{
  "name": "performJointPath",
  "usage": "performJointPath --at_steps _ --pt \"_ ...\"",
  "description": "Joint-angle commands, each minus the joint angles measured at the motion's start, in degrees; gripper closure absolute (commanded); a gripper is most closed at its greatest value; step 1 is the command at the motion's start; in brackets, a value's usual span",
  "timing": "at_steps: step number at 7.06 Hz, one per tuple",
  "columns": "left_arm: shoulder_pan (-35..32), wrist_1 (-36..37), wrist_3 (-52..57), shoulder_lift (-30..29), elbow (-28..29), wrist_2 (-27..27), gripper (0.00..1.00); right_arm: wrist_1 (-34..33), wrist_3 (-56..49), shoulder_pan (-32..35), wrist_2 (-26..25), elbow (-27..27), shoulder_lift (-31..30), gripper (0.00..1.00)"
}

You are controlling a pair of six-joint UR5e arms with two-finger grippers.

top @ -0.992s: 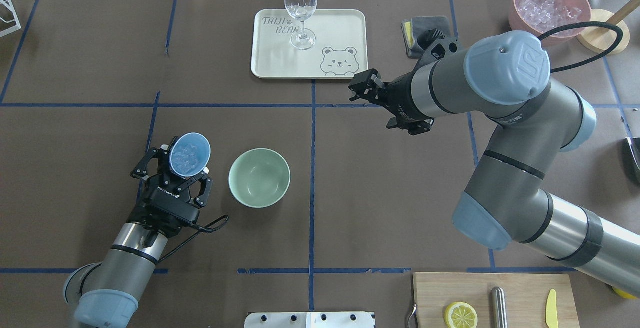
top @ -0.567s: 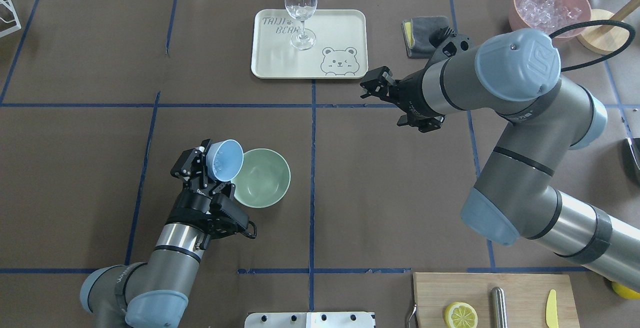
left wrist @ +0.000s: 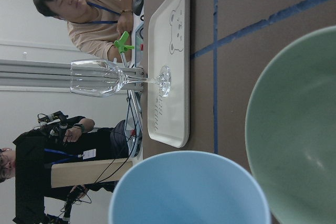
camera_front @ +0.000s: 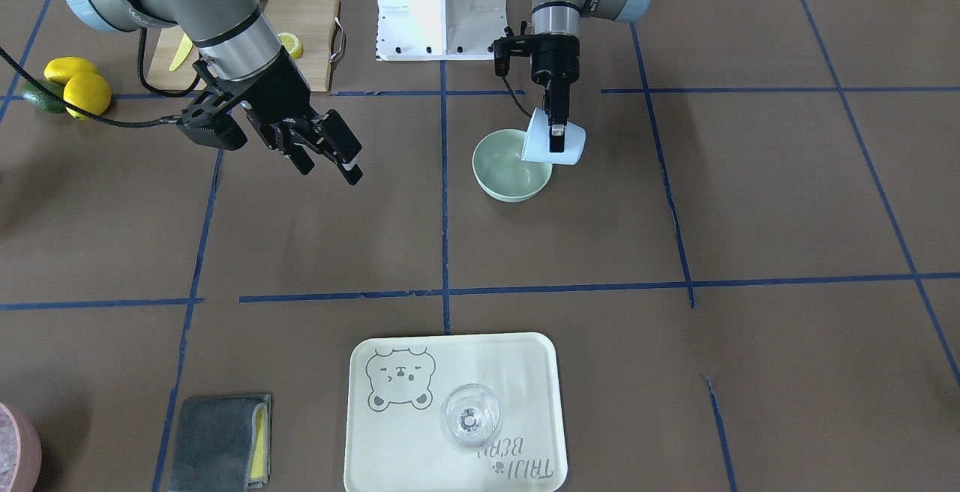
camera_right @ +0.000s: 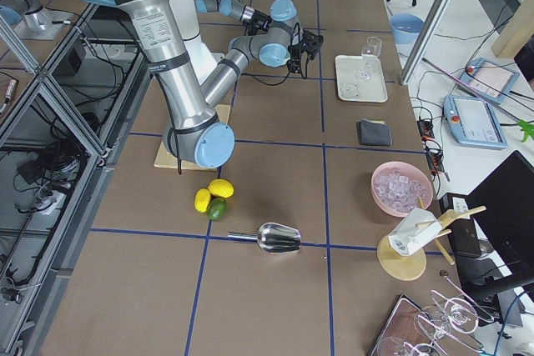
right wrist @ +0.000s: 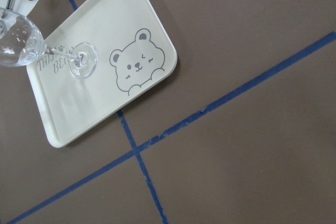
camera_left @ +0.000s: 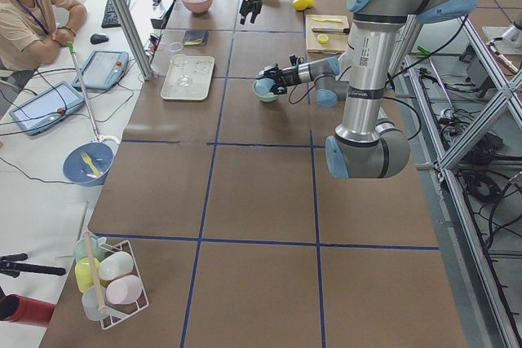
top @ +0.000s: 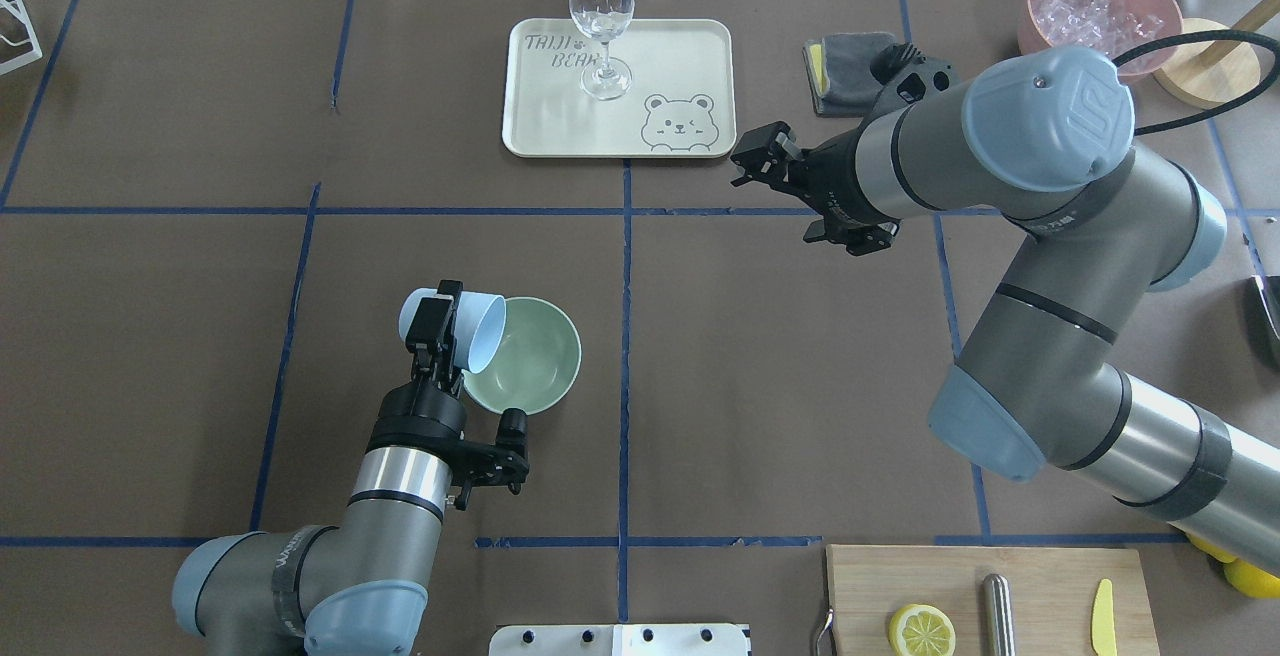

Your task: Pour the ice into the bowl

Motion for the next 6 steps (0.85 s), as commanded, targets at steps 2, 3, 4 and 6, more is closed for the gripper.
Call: performJointPath --at_steps 2,3,4,6 --pt "0.15 13.58 1.18 -3.27 0.40 0.00 1.00 0.09 0.34 -0.04 -0.28 0.01 -0.84 0.00" --pt "0.15 18.14 1.18 -3.81 -0.47 0.09 1.00 0.00 0.52 -0.13 -0.37 -0.25 -1.02 0.00" --pt "0.15 21.58 1.18 -4.59 -0.57 0.44 1.00 0.00 0.52 -0.13 -0.20 -0.25 -1.80 0.00" --pt "0.15 23.98 1.18 -4.78 -0.48 2.19 1.00 0.00 0.70 -0.13 -0.20 -0.16 -1.98 0.00"
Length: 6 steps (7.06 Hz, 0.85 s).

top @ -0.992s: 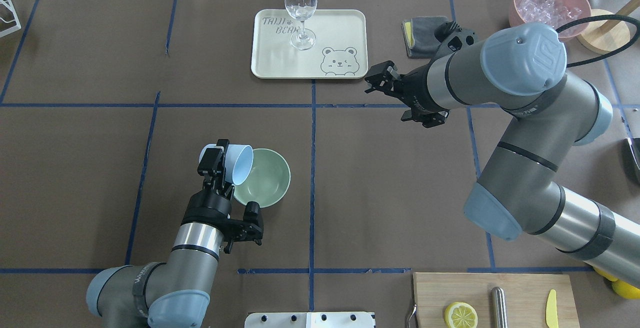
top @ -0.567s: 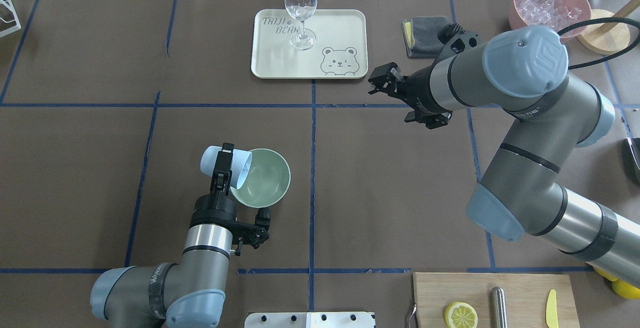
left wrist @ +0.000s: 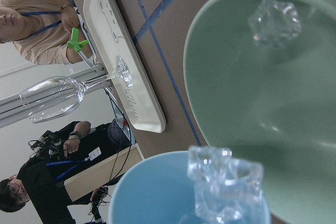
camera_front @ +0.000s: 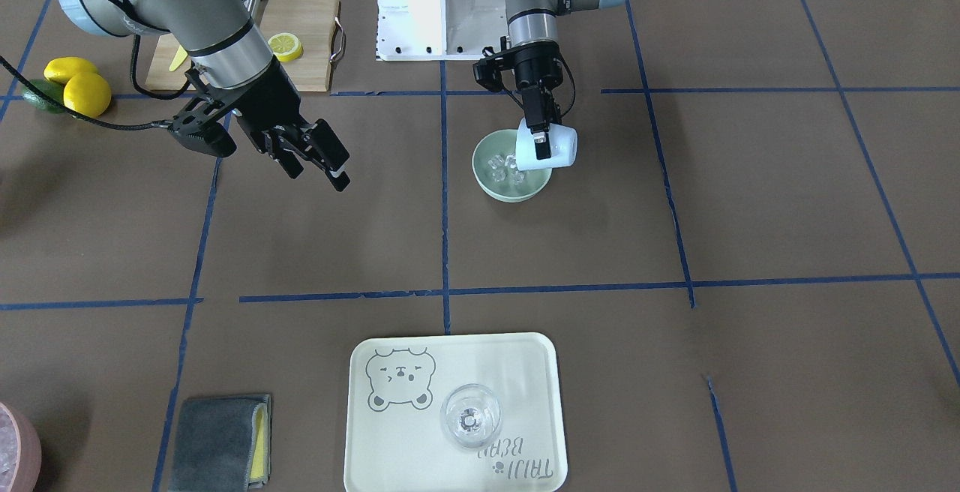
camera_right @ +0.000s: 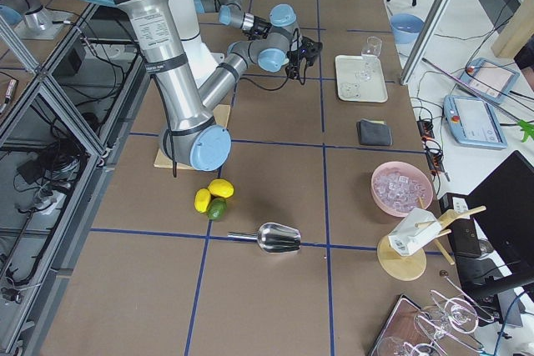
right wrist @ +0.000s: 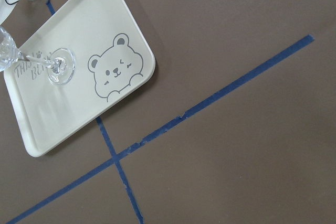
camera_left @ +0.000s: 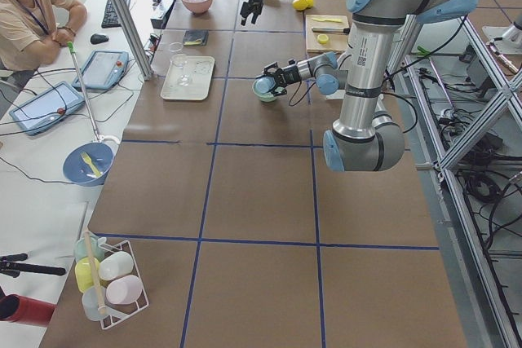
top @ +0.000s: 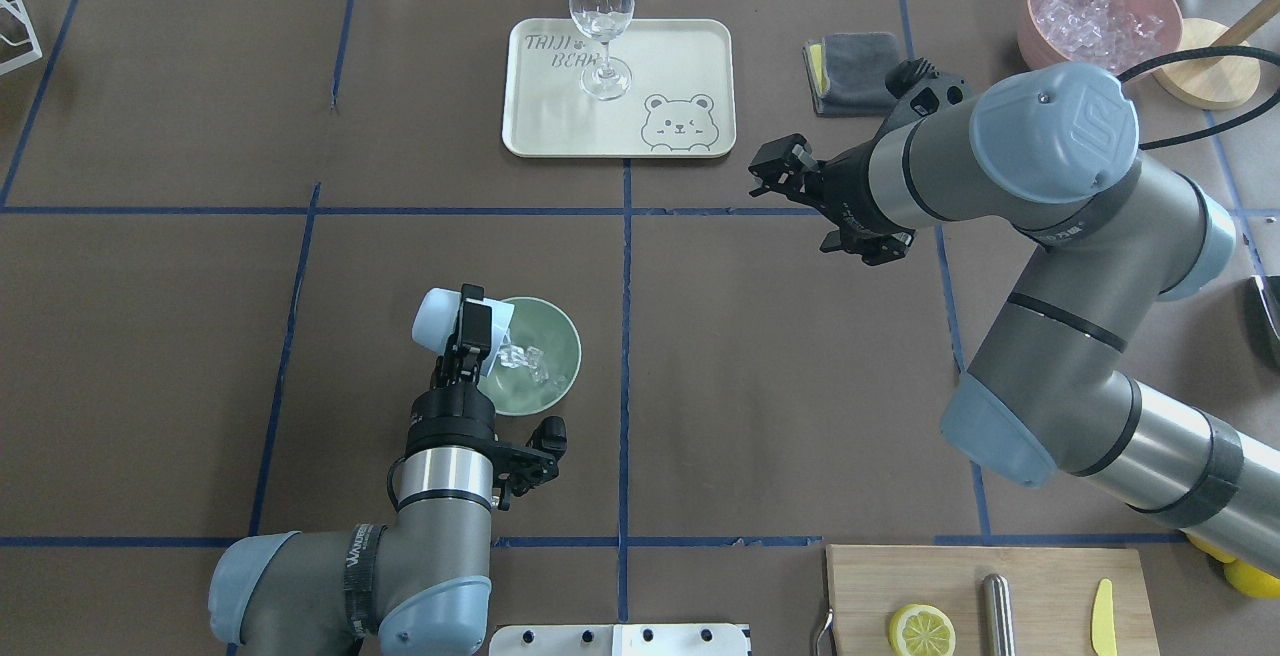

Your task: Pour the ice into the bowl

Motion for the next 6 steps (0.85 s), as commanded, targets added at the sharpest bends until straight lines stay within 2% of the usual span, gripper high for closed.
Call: performJointPath --at_steps 1,6 --pt "0.03 2.86 0.00 -0.14 -0.02 0.92 1.00 0.00 0.10 0.00 0.02 0.08 -0.33 0.00" --pt "-0.32 3.05 -2.09 0.74 -1.86 1.02 1.00 0.08 -0.59 -0.09 0.02 -0.27 -0.15 0.00"
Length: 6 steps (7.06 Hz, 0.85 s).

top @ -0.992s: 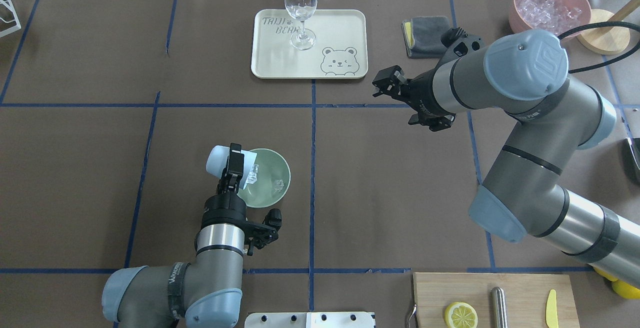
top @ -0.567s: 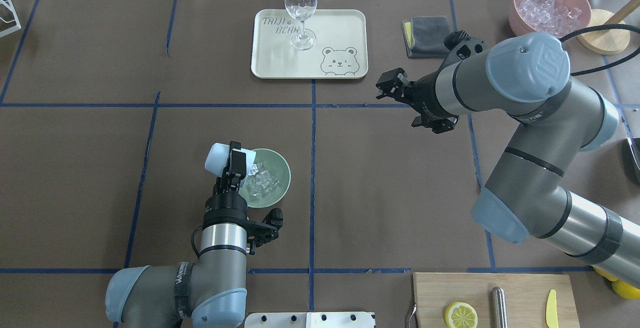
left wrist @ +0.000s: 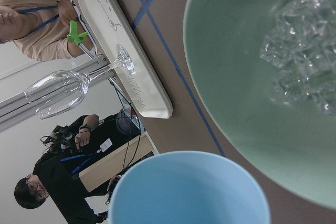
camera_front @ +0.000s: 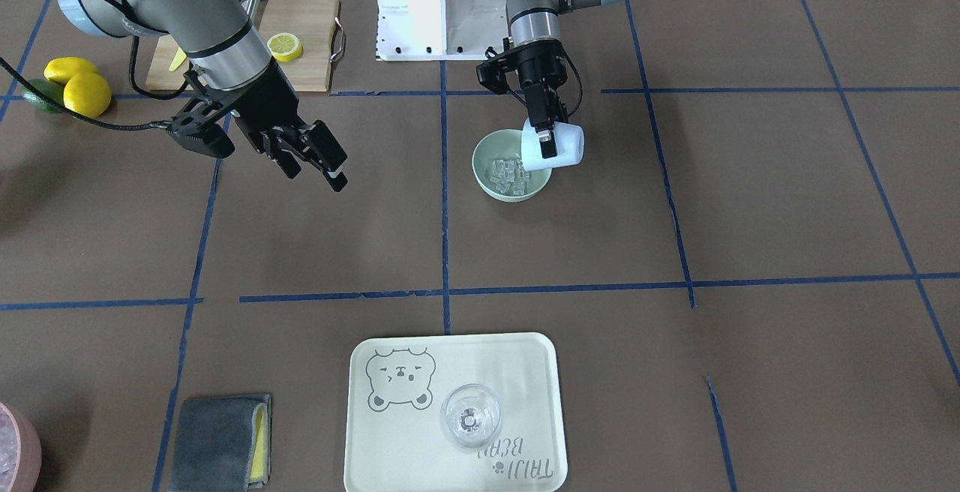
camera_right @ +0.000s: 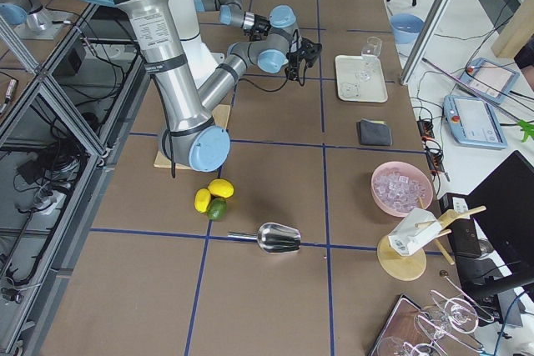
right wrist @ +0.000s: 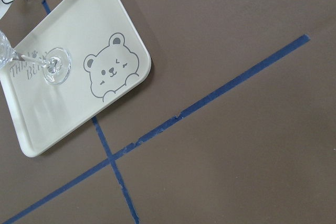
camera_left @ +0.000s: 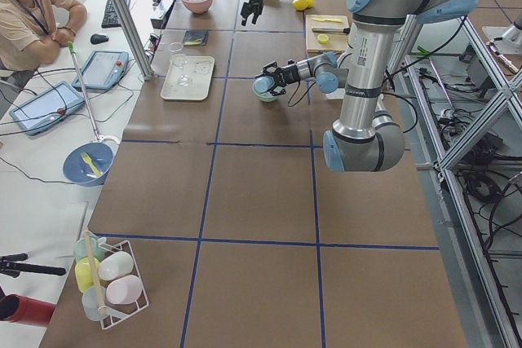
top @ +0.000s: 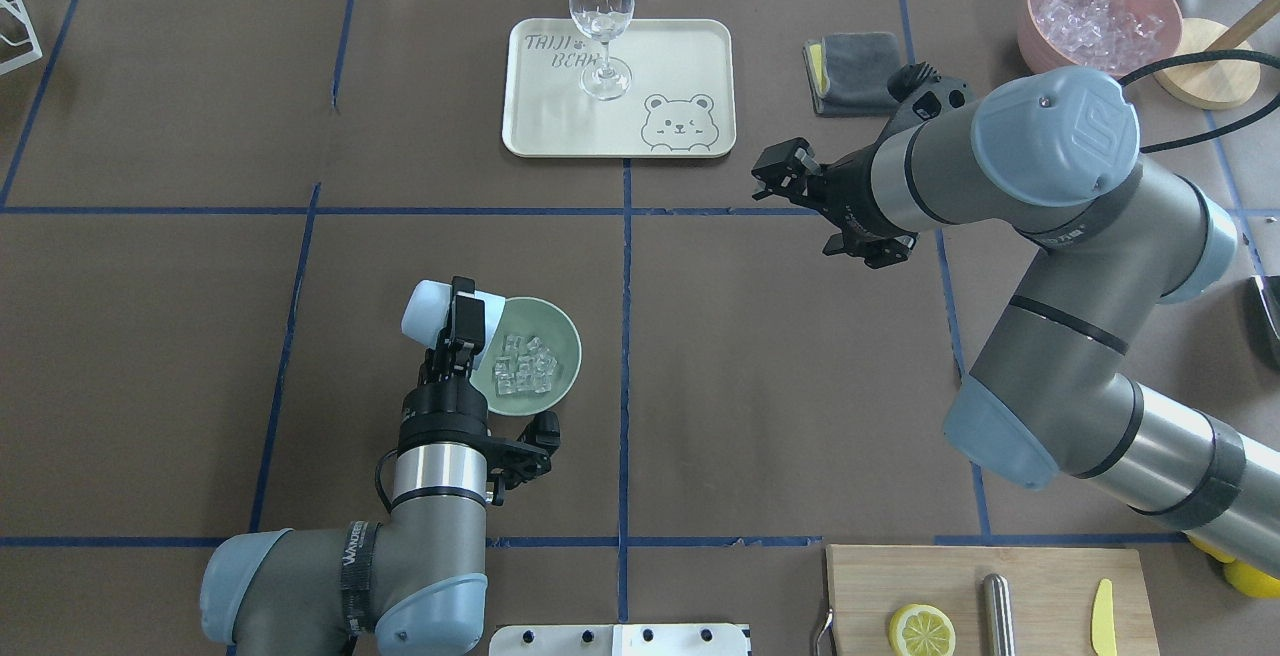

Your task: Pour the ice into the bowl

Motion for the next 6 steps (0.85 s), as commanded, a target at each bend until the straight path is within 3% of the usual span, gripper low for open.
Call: performJointPath --at_steps 1,4,6 --pt "-0.30 0.01 -6.14 0.30 -0.83 -0.65 1.00 0.00 -0.35 -0.09 0.00 -0.20 0.09 0.00" --pt "-2.66 0.09 -32.89 4.32 -6.18 -13.36 1.00 0.00 -1.31 -0.26 -0.52 -0.20 0.70 0.00" --pt "-6.78 0.27 -56.09 10.55 -11.88 -26.68 1.00 0.00 -2.90 -0.35 -0.61 -0.20 0.88 0.00"
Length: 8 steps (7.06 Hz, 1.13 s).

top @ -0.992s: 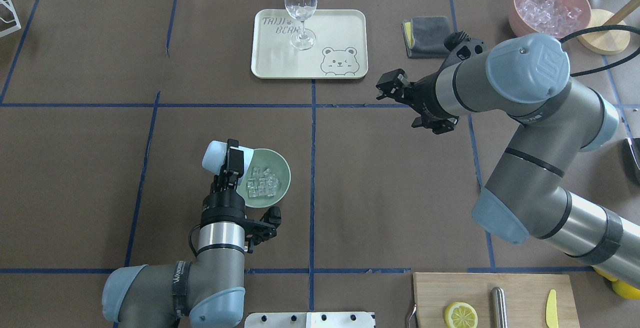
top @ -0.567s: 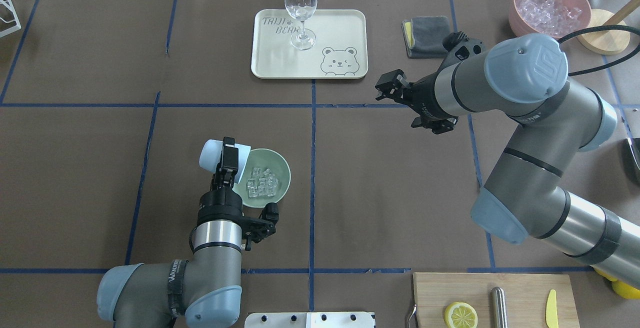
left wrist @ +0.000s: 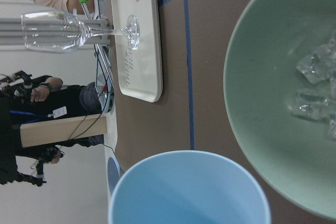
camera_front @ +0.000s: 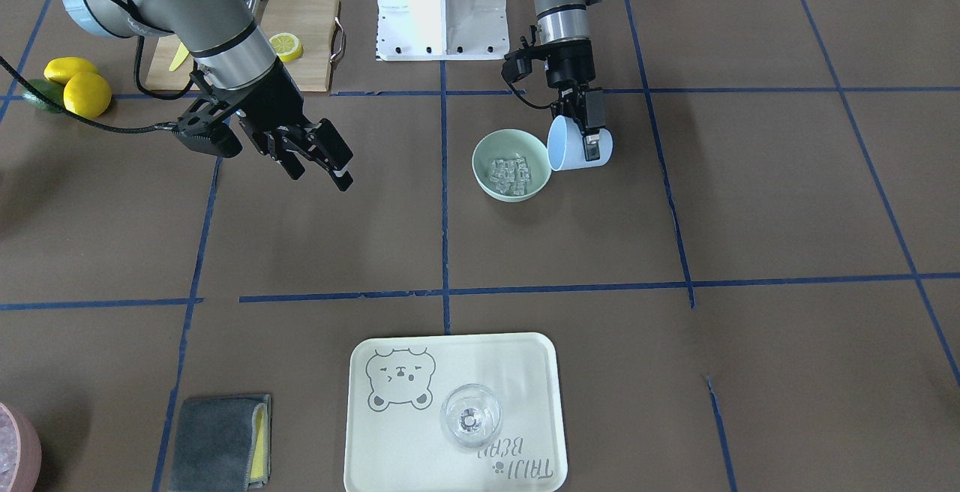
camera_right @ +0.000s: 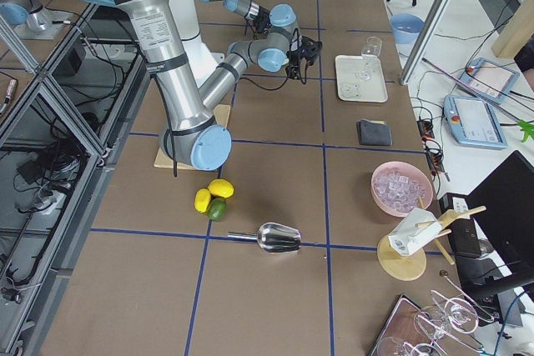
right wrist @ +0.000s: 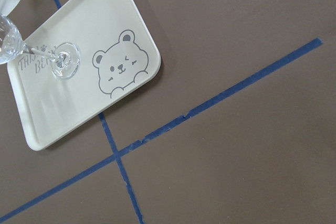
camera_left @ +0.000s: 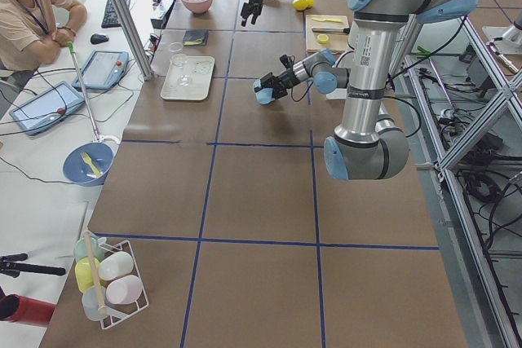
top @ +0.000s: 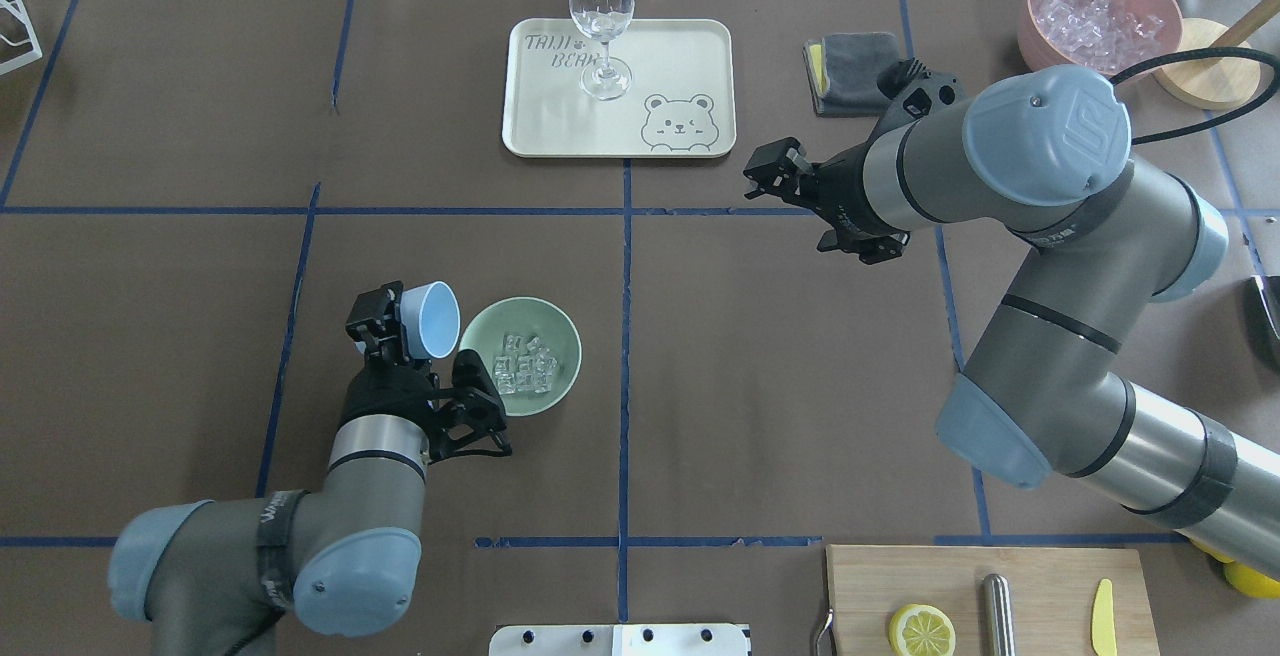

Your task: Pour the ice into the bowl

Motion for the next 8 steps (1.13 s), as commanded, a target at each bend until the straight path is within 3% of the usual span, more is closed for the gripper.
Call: performJointPath --at_steps 1,2,4,6,7,8 --pt "-3.54 -0.07 -28.68 5.39 -3.48 -11.85 1.00 0.00 -1.88 -0.08 -0.12 0.00 0.40 0.00" --pt "-3.64 -0.33 -39.79 6.10 -3.48 -11.54 1.00 0.00 -3.63 -0.08 -0.29 -0.26 0.66 0.00" --pt "-4.08 -2.17 -50.74 9.95 -4.88 -9.36 1.00 0.00 -5.94 -0.08 -0.38 -1.41 0.67 0.00" --pt "-4.86 -16.34 -56.86 19.93 -5.86 -3.21 1.00 0.00 -5.33 -0.26 -0.30 -1.06 1.72 0.00" --pt "-4.78 -22.33 -56.95 26.87 -3.68 1.69 1.00 0.00 -5.15 -0.43 -0.30 -0.88 1.72 0.00" --pt "-4.87 -29.44 -57.04 29.28 0.43 1.91 1.00 0.00 -5.06 -0.43 -0.30 -0.88 1.72 0.00"
